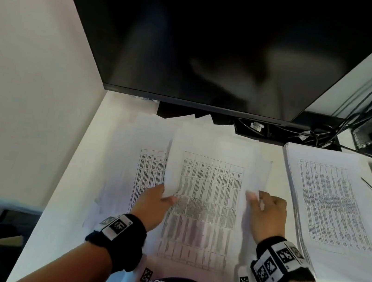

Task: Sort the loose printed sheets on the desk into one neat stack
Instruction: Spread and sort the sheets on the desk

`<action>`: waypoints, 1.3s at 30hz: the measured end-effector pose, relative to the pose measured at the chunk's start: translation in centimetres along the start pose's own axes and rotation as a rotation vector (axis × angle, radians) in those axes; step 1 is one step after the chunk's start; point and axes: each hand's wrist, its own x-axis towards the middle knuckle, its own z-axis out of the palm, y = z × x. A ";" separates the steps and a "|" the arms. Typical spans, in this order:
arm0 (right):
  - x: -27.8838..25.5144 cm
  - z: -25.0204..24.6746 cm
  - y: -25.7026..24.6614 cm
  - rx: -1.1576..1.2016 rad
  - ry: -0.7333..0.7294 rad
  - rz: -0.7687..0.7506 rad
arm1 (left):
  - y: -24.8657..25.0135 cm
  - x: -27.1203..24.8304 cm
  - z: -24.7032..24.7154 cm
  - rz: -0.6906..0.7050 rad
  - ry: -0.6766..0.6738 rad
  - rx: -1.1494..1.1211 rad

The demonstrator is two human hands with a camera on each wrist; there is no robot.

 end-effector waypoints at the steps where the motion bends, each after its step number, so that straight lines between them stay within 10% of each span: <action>1: 0.0 0.0 -0.2 0.064 0.020 -0.004 | -0.4 -0.1 -0.6 -0.004 0.052 -0.014; 7: 0.9 0.6 -0.5 0.076 -0.025 0.132 | -3.7 -0.2 -5.0 -0.072 0.446 0.134; 26: 2.7 -2.5 -1.9 -0.102 -0.176 0.077 | -4.2 0.5 -6.4 -0.076 0.557 -0.143; 39: 4.4 -5.1 -4.4 -0.302 -0.376 -0.099 | -2.2 0.2 -10.0 0.105 0.093 0.054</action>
